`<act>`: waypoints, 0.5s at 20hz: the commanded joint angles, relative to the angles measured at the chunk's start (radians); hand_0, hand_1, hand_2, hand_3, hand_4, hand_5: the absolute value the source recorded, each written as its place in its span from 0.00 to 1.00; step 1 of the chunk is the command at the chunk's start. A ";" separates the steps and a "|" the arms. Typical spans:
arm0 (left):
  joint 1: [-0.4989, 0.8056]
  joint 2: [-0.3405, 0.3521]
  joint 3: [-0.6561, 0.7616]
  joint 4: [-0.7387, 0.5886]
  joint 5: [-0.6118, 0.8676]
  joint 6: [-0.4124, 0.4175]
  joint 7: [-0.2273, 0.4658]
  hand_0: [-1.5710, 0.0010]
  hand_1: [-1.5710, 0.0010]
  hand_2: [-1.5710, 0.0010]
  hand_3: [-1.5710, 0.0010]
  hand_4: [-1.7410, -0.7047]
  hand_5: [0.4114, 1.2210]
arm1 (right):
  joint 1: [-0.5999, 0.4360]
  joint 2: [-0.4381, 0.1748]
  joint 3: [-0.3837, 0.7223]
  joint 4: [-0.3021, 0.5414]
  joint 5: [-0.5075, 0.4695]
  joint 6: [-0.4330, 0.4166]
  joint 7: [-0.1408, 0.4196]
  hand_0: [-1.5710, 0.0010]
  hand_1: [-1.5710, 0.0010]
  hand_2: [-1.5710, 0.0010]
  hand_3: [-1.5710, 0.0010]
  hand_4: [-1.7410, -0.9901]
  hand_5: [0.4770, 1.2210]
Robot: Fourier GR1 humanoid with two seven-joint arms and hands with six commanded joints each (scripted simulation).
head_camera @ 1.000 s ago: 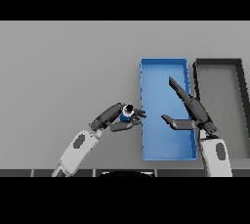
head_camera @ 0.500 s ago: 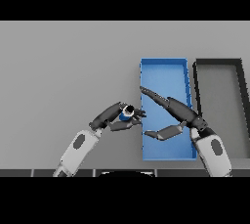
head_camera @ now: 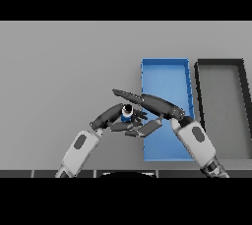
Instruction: Pick up the blue pipe and place it into the blue bin.
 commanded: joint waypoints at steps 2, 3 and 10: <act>-0.004 -0.004 0.009 0.016 -0.008 -0.011 -0.010 0.00 0.00 0.00 0.00 0.28 1.00 | -0.025 0.027 0.021 0.017 0.006 0.005 0.007 1.00 0.99 0.99 1.00 0.70 0.05; -0.005 -0.009 0.009 0.022 -0.024 -0.008 -0.028 0.00 0.00 0.00 0.00 0.27 1.00 | -0.044 0.032 0.021 0.036 0.002 0.013 0.016 1.00 0.98 0.96 1.00 0.70 0.05; 0.012 -0.025 0.024 0.011 -0.021 -0.017 0.013 0.00 0.00 0.01 0.22 0.07 1.00 | -0.096 0.077 0.036 0.093 -0.001 0.031 0.011 0.31 0.30 0.30 0.43 0.27 0.17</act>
